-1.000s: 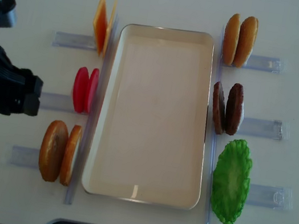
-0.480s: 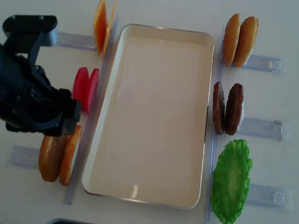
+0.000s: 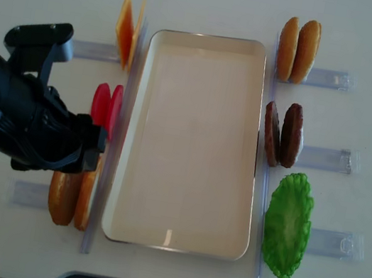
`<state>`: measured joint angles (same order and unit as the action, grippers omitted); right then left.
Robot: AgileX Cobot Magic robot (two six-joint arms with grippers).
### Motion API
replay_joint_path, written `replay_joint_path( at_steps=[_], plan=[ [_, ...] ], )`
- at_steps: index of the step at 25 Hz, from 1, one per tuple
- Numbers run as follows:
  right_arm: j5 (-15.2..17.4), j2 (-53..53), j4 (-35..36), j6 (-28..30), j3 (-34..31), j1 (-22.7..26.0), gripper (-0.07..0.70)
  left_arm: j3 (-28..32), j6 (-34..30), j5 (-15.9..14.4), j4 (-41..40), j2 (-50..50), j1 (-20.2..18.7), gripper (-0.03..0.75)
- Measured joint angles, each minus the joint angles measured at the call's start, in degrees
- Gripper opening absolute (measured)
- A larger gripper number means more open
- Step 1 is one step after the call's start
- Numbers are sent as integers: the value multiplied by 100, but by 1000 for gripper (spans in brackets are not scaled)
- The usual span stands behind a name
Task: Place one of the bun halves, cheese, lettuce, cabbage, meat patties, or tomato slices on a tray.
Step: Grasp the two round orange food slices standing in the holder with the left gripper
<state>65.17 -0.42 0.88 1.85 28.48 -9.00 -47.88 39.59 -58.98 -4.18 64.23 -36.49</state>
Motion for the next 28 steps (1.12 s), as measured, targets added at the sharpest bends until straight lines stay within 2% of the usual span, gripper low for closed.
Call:
replay_joint_path(
  at_steps=[11,16,28],
  plan=[
    [0,0,-6,0,0,0,400,0,17,-24,0,635,0,433],
    [0,0,-13,0,0,0,377,-11,17,-19,-5,1024,0,438],
    [0,0,-13,0,0,0,369,-10,12,130,-172,1695,0,454]
  ],
)
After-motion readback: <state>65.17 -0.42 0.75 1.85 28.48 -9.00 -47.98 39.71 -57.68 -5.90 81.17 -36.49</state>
